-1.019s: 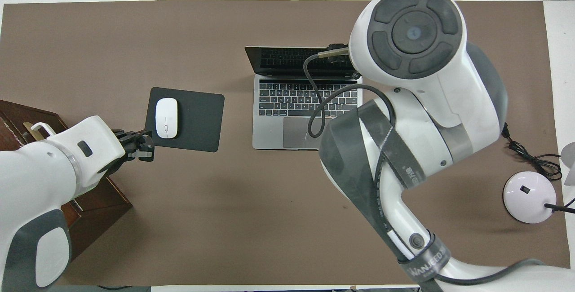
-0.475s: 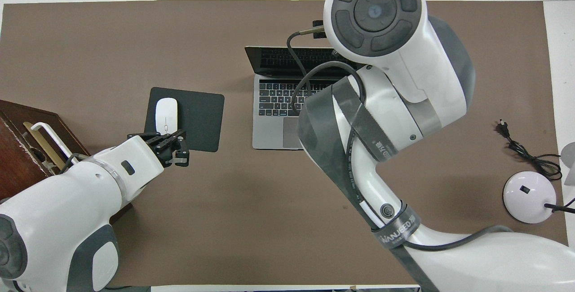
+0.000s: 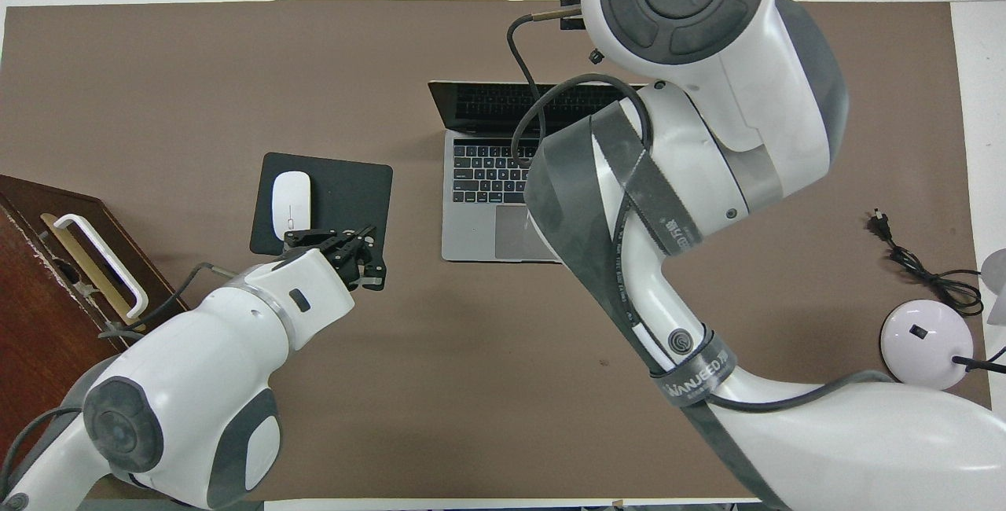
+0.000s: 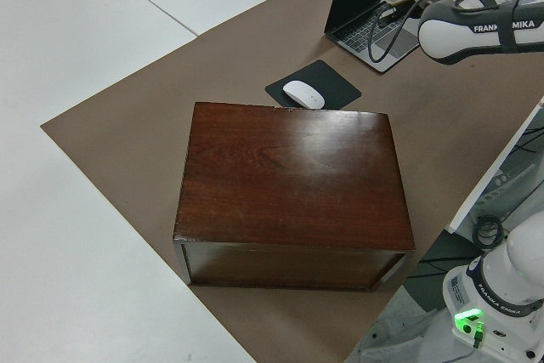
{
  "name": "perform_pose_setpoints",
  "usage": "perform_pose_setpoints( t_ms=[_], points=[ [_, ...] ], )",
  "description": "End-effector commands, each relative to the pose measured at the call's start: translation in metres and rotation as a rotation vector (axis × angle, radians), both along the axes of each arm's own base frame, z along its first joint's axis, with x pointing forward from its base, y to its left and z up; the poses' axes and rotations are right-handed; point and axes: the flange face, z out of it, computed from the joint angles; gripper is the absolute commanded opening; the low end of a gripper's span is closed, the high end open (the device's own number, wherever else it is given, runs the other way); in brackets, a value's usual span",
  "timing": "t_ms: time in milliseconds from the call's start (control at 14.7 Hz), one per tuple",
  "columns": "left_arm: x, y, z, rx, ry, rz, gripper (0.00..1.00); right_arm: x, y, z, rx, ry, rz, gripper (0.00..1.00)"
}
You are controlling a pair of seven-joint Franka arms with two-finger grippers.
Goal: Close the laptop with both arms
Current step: 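Move the left gripper past the mouse pad toward the laptop's near corner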
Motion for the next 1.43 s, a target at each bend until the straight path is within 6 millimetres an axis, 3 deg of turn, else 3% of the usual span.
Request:
perform_pose_setpoints(
  t_ms=[0, 272, 543, 747, 951, 1222, 1358],
  points=[
    [-0.001, -0.014, -0.021, -0.017, -0.027, -0.006, 0.00, 0.008, 0.004, -0.003, 0.023, -0.034, -0.052, 0.00],
    [-0.004, -0.033, -0.047, -0.015, -0.062, -0.034, 0.00, 0.014, 0.023, -0.014, 0.080, -0.072, -0.109, 0.00],
    [-0.004, -0.045, -0.071, -0.007, -0.084, -0.051, 0.00, 0.007, 0.057, -0.031, 0.091, -0.102, -0.157, 0.00],
    [-0.003, -0.047, -0.084, -0.001, -0.094, -0.053, 0.00, 0.012, 0.064, -0.044, 0.101, -0.131, -0.163, 0.00],
    [-0.001, -0.049, -0.094, 0.006, -0.097, -0.056, 0.00, 0.019, 0.056, -0.045, 0.107, -0.145, -0.161, 0.00],
    [-0.001, -0.057, -0.108, 0.013, -0.105, -0.071, 0.00, 0.035, 0.022, -0.048, 0.122, -0.088, -0.150, 0.00],
    [-0.004, -0.065, -0.130, 0.015, -0.127, -0.082, 0.00, 0.038, 0.012, -0.051, 0.159, -0.046, -0.159, 0.00]
  ],
)
